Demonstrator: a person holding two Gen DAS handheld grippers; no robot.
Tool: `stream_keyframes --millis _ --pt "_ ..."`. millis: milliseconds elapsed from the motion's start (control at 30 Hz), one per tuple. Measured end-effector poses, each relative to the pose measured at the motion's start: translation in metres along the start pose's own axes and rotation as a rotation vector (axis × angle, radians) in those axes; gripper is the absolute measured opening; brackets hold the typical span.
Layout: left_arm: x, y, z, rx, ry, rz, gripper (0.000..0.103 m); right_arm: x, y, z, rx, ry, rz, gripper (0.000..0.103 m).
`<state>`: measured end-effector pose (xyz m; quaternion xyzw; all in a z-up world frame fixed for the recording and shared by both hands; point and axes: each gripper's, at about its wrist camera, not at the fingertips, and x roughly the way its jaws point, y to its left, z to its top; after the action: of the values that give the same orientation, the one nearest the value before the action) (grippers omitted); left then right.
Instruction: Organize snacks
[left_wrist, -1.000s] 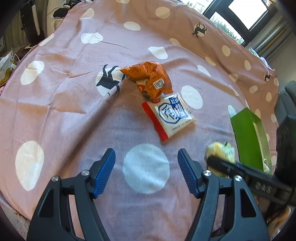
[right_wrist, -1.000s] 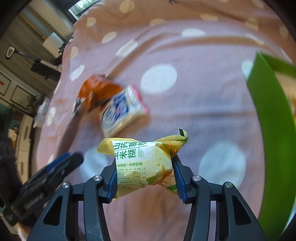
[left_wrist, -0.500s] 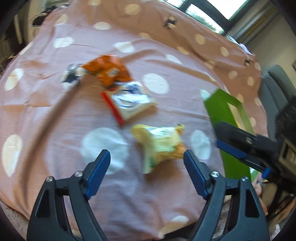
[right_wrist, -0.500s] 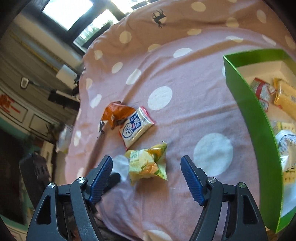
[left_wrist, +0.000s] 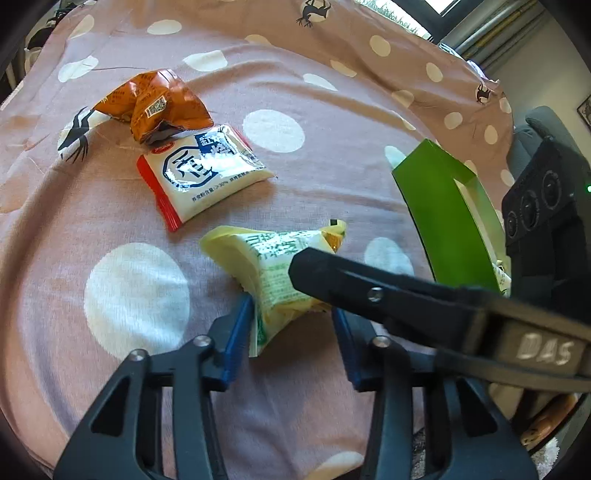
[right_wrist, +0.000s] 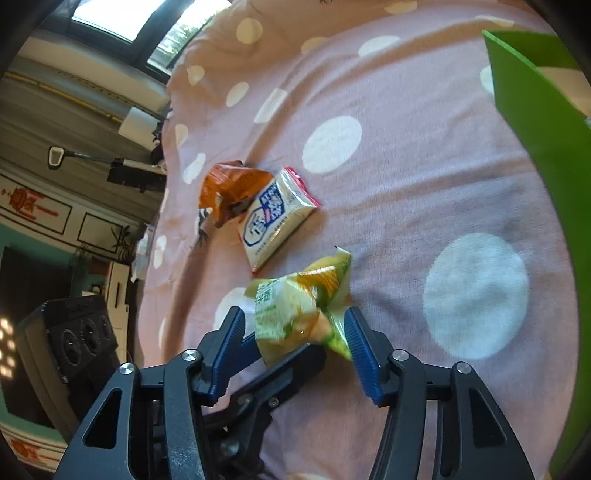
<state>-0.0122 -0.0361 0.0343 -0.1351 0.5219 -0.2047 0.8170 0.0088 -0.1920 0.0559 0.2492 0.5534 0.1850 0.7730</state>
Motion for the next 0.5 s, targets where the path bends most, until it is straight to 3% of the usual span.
stream_keyframes --millis 167,300,500 --pt "-0.005 -0.008 -0.001 0.038 -0.016 0.014 0.035 0.004 -0.002 -0.001 -0.019 -0.008 -0.012 0.046" --pt "-0.013 -0.024 0.002 0.085 -0.043 0.008 0.033 -0.013 0.003 -0.002 -0.04 -0.043 -0.017 0.046" --pt "-0.038 -0.07 0.018 0.213 -0.129 -0.022 0.033 -0.065 0.01 0.003 -0.07 -0.179 -0.017 0.046"
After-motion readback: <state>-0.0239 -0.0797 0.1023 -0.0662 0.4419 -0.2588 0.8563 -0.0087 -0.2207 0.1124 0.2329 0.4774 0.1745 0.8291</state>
